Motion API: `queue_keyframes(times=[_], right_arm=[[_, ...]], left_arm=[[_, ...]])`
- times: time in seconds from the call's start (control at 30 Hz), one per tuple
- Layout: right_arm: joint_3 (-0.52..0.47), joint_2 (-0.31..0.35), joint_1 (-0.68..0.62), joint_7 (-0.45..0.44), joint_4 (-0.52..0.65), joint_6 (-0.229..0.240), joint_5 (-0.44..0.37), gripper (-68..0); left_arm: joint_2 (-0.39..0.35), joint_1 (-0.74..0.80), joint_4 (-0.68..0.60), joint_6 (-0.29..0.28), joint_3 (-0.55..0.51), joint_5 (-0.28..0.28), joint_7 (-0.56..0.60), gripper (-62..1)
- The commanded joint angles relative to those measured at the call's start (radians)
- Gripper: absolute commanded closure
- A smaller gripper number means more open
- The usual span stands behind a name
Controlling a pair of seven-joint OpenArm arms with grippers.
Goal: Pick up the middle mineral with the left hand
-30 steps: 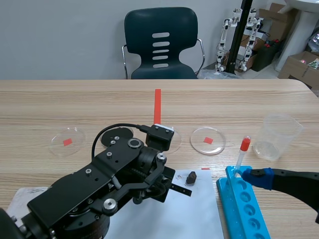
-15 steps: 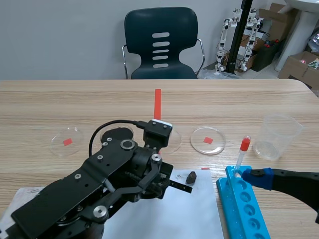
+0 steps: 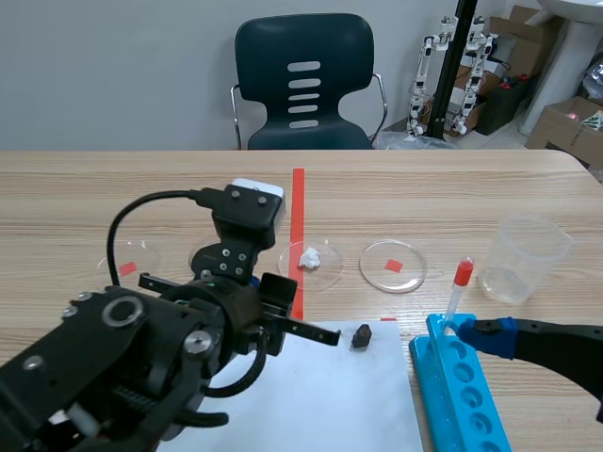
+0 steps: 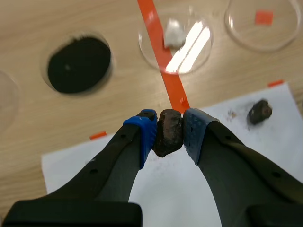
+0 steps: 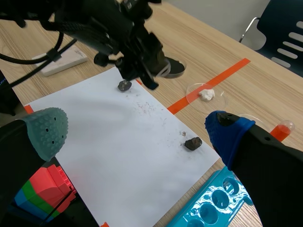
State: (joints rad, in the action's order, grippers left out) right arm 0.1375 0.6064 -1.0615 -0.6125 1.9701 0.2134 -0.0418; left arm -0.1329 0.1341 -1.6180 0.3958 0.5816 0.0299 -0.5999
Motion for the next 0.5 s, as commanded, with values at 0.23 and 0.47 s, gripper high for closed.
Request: queue_keyframes(times=[0.23, 0.47], right_arm=[[-0.009, -0.003, 0.000, -0.015, 0.023, -0.004, -0.011, -60.6], [-0.009, -0.003, 0.000, -0.015, 0.023, -0.004, -0.011, -60.6]], left_arm=[[-0.117, 0.187, -0.170, -0.166, -0.152, 0.021, 0.419, -10.0], [-0.203, 0.310, -0.264, -0.372, -0.311, 0.094, 0.584, -10.0]])
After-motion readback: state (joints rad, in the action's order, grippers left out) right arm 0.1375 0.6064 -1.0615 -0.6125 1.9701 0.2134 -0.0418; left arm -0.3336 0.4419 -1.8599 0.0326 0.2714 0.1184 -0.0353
